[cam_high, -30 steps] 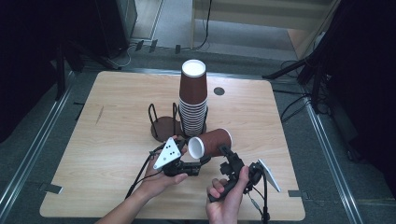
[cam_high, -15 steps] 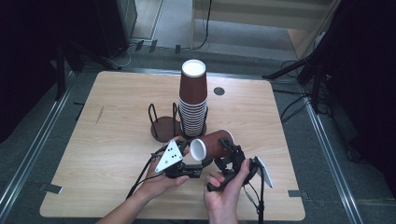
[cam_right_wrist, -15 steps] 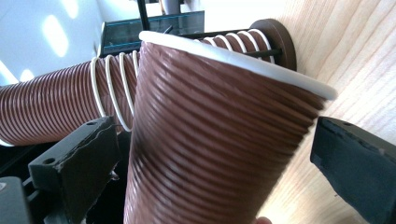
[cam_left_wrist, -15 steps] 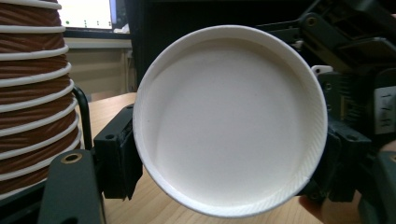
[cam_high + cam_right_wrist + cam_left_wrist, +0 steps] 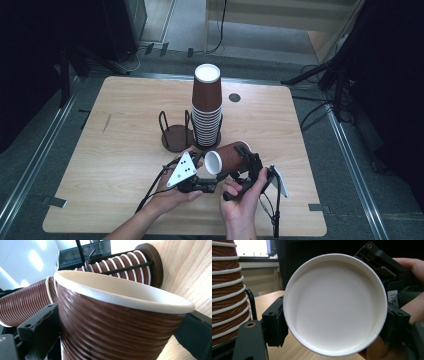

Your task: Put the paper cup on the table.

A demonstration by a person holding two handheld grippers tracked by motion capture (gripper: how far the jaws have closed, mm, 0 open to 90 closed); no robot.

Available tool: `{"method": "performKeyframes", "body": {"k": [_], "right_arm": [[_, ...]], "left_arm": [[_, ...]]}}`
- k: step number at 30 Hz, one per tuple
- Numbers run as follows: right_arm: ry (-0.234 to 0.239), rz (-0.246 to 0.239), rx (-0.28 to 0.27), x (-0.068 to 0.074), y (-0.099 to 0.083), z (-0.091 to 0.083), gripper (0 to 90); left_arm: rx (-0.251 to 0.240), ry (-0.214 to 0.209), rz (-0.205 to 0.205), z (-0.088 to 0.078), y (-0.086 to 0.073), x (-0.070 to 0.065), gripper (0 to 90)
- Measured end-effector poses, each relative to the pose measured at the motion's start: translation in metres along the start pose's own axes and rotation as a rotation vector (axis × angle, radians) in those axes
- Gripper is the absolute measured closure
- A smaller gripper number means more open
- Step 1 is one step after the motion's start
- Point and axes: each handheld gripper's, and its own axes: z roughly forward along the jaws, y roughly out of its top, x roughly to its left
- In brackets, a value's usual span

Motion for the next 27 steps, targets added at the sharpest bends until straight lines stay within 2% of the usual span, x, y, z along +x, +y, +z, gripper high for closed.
{"method": "performKeyframes", "body": {"k": [4,15,18,21,22,23,24,27], "right_arm": [[0.008,0.016,0.010,-0.0024,0.0004,-0.0004,3.7],[0.014,0.011,0.008,-0.0020,-0.0001,0.0004,6.9],[0.014,-0.003,0.007,-0.0006,-0.0011,0.0009,8.6],[0.012,-0.049,-0.009,0.0021,0.0000,0.0019,9.7],[0.012,-0.049,-0.009,0.0021,0.0000,0.0019,9.7],[-0.001,-0.066,-0.015,0.0038,0.0026,0.0021,11.4],[-0.001,-0.075,-0.021,0.0039,0.0044,0.0022,11.4],[0.006,-0.078,-0.019,0.0051,0.0075,0.0031,11.6]], "left_arm": [[0.005,-0.004,-0.001,-0.0014,0.0009,-0.0005,23.7],[0.012,0.012,0.016,-0.0029,0.0017,-0.0008,22.5],[0.019,0.017,0.014,-0.0045,0.0026,-0.0023,22.4],[0.029,0.029,0.007,-0.0071,0.0032,-0.0038,22.3],[0.029,0.029,0.007,-0.0071,0.0032,-0.0038,22.3],[0.025,0.011,-0.015,-0.0080,0.0037,-0.0037,20.6],[0.025,0.011,-0.015,-0.0080,0.0037,-0.0037,16.8],[0.023,0.006,-0.026,-0.0094,0.0042,-0.0037,12.6]]}}
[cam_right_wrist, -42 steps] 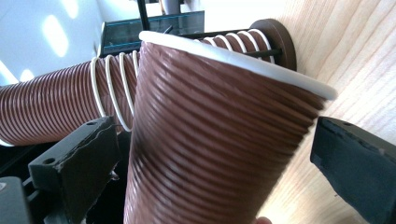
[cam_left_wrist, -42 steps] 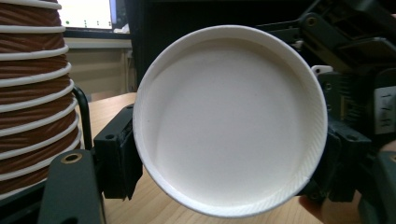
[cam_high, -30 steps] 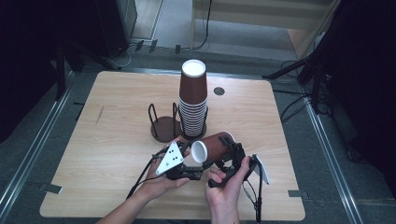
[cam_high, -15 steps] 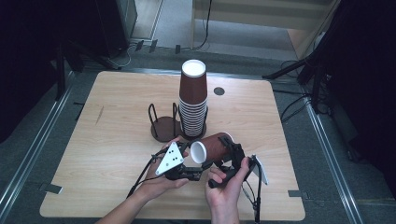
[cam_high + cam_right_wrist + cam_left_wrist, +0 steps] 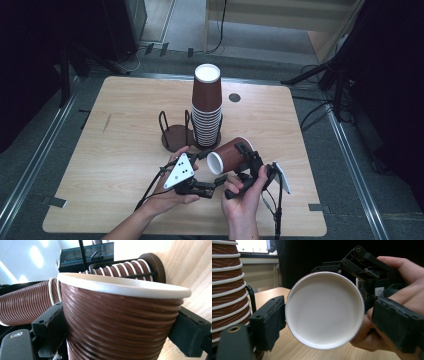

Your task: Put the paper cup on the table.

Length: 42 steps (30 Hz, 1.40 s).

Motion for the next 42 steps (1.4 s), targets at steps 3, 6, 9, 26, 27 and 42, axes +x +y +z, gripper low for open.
{"method": "performKeyframes", "body": {"k": [3,6,9,26,27,42], "right_arm": [[0.004,-0.036,-0.004,0.003,0.002,0.002,11.8],[0.033,-0.083,-0.016,0.009,0.005,0.003,12.0],[0.041,-0.127,-0.032,0.014,0.007,0.003,12.1],[0.069,-0.452,-0.113,0.034,0.019,-0.001,12.1],[0.067,-0.467,-0.117,0.036,0.020,-0.002,12.1],[0.019,-0.717,-0.176,0.045,0.024,0.001,12.1]], "left_arm": [[0.007,-0.001,-0.018,-0.002,0.000,0.001,6.6],[0.020,0.005,-0.038,-0.005,0.000,0.003,0.0],[0.038,0.031,-0.045,-0.010,0.000,0.004,0.0],[0.069,0.143,-0.094,-0.048,-0.008,0.026,0.0],[0.069,0.151,-0.100,-0.050,-0.009,0.027,0.0],[0.077,0.318,-0.119,-0.104,-0.022,0.050,0.0]]}}
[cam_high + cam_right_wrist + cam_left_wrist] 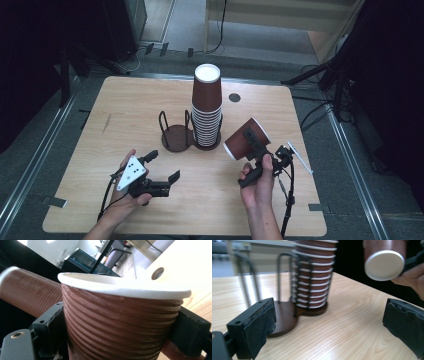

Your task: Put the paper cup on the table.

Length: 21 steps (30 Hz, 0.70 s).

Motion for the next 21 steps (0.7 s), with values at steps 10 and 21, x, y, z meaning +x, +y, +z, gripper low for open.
{"method": "performKeyframes", "body": {"k": [10,21], "right_arm": [[-0.082,-0.209,-0.010,0.002,-0.002,0.007,11.8],[-0.128,-0.444,-0.133,0.000,-0.007,0.014,11.9]], "left_arm": [[-0.001,0.101,-0.032,-0.038,-0.007,0.039,0.0],[0.008,0.191,-0.081,-0.066,-0.016,0.075,0.0]]}}
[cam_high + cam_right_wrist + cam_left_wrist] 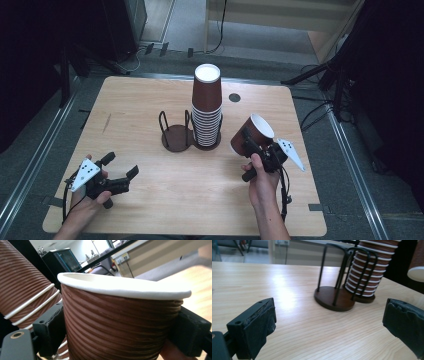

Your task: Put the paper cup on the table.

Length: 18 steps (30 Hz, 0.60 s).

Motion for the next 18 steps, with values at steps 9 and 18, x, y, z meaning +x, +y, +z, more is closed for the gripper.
{"method": "performKeyframes", "body": {"k": [9,18], "right_arm": [[-0.035,-0.202,-0.010,-0.003,-0.006,0.012,11.5],[-0.098,-0.324,-0.027,-0.009,-0.015,0.033,11.5]], "left_arm": [[0.014,0.107,-0.042,-0.007,-0.003,0.024,0.0],[0.029,0.158,-0.032,-0.007,-0.006,0.032,0.0]]}}
